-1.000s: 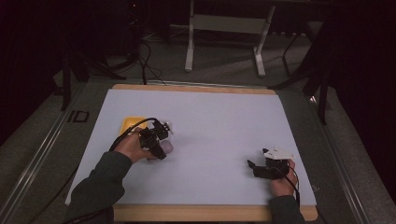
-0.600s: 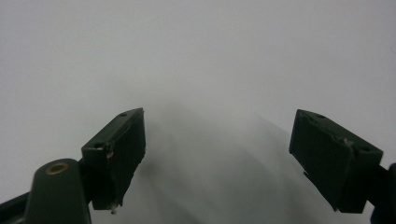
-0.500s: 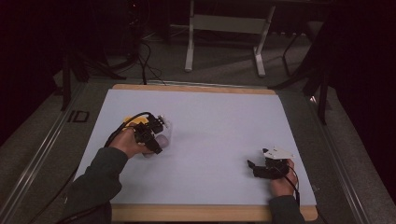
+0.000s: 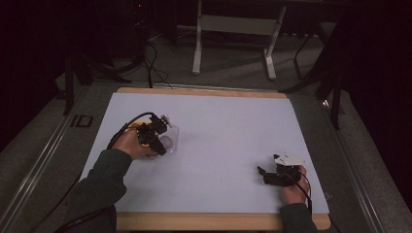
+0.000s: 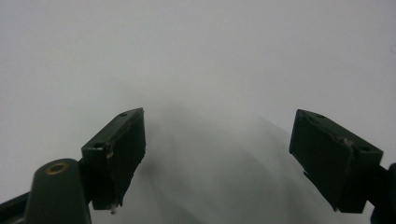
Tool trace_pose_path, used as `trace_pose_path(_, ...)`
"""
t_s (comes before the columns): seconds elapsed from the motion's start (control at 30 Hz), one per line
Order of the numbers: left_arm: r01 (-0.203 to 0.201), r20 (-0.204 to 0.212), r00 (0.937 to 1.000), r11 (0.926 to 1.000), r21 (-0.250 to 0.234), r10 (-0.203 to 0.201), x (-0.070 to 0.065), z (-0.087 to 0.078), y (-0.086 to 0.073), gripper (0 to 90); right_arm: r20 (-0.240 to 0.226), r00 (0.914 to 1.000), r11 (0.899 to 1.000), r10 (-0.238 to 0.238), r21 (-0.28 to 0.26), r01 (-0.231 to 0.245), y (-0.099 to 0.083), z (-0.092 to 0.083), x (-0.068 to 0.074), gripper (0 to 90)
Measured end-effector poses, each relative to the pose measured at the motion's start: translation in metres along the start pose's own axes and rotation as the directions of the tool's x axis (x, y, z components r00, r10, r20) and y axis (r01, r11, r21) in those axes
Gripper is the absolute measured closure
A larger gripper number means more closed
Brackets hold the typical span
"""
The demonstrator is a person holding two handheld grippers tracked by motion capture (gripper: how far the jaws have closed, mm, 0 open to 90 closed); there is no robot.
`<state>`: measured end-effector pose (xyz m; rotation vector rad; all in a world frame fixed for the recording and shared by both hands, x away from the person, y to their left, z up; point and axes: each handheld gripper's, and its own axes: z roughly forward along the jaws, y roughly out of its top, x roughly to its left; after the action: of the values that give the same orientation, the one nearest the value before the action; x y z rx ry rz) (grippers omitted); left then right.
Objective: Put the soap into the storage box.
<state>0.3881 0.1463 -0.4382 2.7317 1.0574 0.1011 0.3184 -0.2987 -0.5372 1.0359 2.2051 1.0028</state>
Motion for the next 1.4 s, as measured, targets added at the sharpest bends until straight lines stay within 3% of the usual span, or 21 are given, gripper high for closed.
trace_pose_path(0.13,0.002,-0.003,1.0,1.0,0.002,-0.002,0.001,0.0,0.0,49.9,0.001,1.0,1.0,0.001,0.0,-0.001,0.0,0.0,0.0,18.2)
trace_pose_path(0.6,0.088,-0.012,0.996,0.9956,-0.033,-0.088,0.013,-0.003,-0.001,49.8,-0.001,1.0,1.0,-0.002,-0.001,0.002,0.0,0.0,0.0,18.2)
trace_pose_path(0.97,0.122,-0.033,0.9918,0.9915,-0.045,-0.124,0.024,-0.009,-0.002,49.9,-0.002,1.0,1.0,-0.004,0.0,0.004,0.0,0.0,0.0,18.2)
trace_pose_path(1.4,0.161,-0.046,0.9856,0.9862,-0.038,-0.163,0.038,-0.003,-0.003,49.9,-0.002,1.0,1.0,-0.005,0.003,0.005,0.0,0.0,0.0,18.2)
